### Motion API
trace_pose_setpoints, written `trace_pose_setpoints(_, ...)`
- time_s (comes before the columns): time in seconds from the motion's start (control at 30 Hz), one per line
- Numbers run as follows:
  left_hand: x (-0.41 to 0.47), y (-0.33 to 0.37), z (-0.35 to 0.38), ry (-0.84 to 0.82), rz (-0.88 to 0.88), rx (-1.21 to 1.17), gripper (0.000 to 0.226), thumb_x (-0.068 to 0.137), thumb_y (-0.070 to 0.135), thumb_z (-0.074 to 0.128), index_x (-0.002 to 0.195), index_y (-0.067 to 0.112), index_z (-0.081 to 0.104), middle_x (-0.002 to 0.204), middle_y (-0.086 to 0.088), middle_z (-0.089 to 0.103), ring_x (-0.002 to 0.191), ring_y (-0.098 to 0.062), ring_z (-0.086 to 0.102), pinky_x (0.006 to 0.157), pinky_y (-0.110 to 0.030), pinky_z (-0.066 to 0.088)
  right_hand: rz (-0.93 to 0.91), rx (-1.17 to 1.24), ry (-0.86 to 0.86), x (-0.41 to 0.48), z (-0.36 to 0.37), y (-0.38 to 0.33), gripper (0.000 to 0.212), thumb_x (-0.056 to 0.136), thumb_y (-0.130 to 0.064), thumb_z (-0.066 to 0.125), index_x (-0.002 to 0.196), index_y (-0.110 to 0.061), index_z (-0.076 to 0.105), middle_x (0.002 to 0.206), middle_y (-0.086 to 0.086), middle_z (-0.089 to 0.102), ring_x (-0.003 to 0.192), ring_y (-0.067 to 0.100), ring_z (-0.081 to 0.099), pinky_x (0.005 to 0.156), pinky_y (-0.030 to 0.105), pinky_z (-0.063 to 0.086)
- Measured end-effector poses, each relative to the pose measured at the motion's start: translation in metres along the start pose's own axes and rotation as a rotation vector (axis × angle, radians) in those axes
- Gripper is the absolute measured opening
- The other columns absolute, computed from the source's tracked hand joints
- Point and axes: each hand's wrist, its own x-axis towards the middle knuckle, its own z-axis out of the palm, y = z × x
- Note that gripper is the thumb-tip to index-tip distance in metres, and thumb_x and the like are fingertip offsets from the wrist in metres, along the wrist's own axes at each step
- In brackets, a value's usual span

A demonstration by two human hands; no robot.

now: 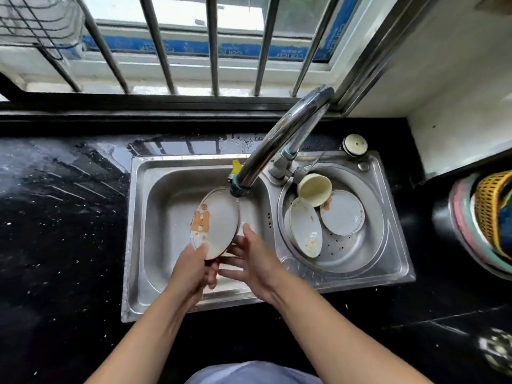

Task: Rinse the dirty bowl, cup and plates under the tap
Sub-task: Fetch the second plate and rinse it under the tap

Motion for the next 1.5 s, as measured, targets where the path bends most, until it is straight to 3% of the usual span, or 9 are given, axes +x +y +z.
trace_pose_setpoints(0.13, 0.002, 0.001, 0.004, 0.071, 0.179, 0.392, 0.032, 0.094, 0.025, 0.034, 0.112, 0.012, 0.057, 0.056, -0.015, 0.068, 0.036, -0.032, 0.058, 0.043, -0.034, 0.05, -0.114, -0.24, 0.184, -0.006, -0.027, -0.014, 0.048, 0.092, -0.058, 0.055, 0.117, -0.017, 0.061, 0.114, 0.008, 0.067, 0.102, 0.024, 0.07, 0.074, 0.041, 0.066)
trace_pose_setpoints(0.27, -0.012, -0.004, 0.019, 0.09, 0.274, 0.576, 0.019, 0.085, 0.033, 0.038, 0.099, 0.026, 0.049, 0.058, -0.015, 0.075, 0.045, -0.035, 0.071, 0.066, -0.048, 0.059, -0.174, -0.552, 0.35, -0.009, -0.064, -0.02, 0.021, 0.088, -0.041, 0.057, 0.098, -0.024, 0.062, 0.091, 0.0, 0.061, 0.061, 0.026, 0.075, 0.042, 0.027, 0.055)
trace_pose_setpoints(0.63, -0.028, -0.044, 0.136, -0.203, 0.0, 0.48, 0.027, 0.11, 0.021, 0.04, 0.102, 0.002, 0.057, 0.065, -0.025, 0.072, 0.035, -0.029, 0.056, 0.038, -0.029, 0.047, -0.109, -0.778, 0.478, -0.039, -0.213, -0.046, 0.024, 0.088, -0.02, 0.05, 0.066, -0.011, 0.056, 0.053, 0.012, 0.068, 0.044, 0.024, 0.071, 0.034, 0.016, 0.04)
trace_pose_setpoints(0.8, -0.019, -0.068, 0.213, -0.235, -0.017, 0.785, 0.048, 0.109, 0.03, 0.039, 0.072, 0.005, 0.058, 0.045, -0.01, 0.06, 0.03, -0.024, 0.051, 0.035, -0.024, 0.042, 0.022, -0.848, 0.578, -0.058, -0.281, -0.057, 0.018, 0.088, -0.009, 0.045, 0.088, -0.002, 0.061, 0.058, 0.017, 0.07, 0.032, 0.014, 0.063, 0.033, 0.013, 0.039)
trace_pose_setpoints(0.97, 0.007, -0.07, 0.276, -0.197, 0.007, 1.218, 0.052, 0.105, 0.033, 0.045, 0.096, -0.009, 0.074, 0.097, -0.032, 0.076, 0.097, -0.043, 0.074, 0.085, -0.039, 0.057, 0.154, -0.956, 0.582, -0.049, -0.327, -0.069, 0.017, 0.087, -0.002, 0.041, 0.085, -0.003, 0.059, 0.051, 0.011, 0.069, 0.029, 0.012, 0.059, 0.04, 0.019, 0.047)
trace_pose_setpoints(1.07, 0.016, -0.072, 0.295, -0.191, -0.1, 1.303, 0.05, 0.102, 0.034, 0.046, 0.119, -0.007, 0.068, 0.119, -0.028, 0.073, 0.11, -0.041, 0.07, 0.085, -0.035, 0.051, 0.187, -1.004, 0.578, -0.035, -0.339, -0.078, 0.019, 0.087, -0.003, 0.045, 0.071, -0.005, 0.054, 0.034, 0.001, 0.058, 0.024, 0.009, 0.054, 0.039, 0.016, 0.042)
trace_pose_setpoints(1.23, 0.023, -0.08, 0.306, -0.169, -0.326, 1.086, 0.033, 0.092, 0.009, 0.044, 0.064, 0.003, 0.06, 0.037, -0.005, 0.055, 0.027, -0.016, 0.049, 0.038, -0.016, 0.037, 0.228, -1.071, 0.536, -0.009, -0.344, -0.084, 0.021, 0.089, -0.002, 0.05, 0.07, -0.005, 0.059, 0.03, -0.001, 0.055, 0.02, 0.01, 0.049, 0.031, 0.009, 0.034)
trace_pose_setpoints(1.43, 0.039, -0.09, 0.31, -0.087, -0.354, 1.026, 0.036, 0.091, -0.001, 0.043, 0.057, 0.005, 0.055, 0.033, -0.004, 0.046, 0.023, -0.014, 0.038, 0.035, -0.011, 0.032, 0.182, -1.137, 0.505, 0.008, -0.35, -0.076, 0.019, 0.084, -0.001, 0.054, 0.093, 0.0, 0.071, 0.089, 0.016, 0.074, 0.07, 0.026, 0.074, 0.057, 0.026, 0.055)
trace_pose_setpoints(1.5, 0.044, -0.092, 0.31, -0.079, -0.347, 1.065, 0.036, 0.096, 0.003, 0.047, 0.061, 0.007, 0.054, 0.04, -0.003, 0.051, 0.029, -0.015, 0.044, 0.034, -0.013, 0.033, 0.186, -1.171, 0.518, 0.009, -0.352, -0.073, 0.011, 0.079, 0.005, 0.058, 0.084, -0.001, 0.066, 0.069, 0.01, 0.07, 0.05, 0.022, 0.069, 0.042, 0.021, 0.049)
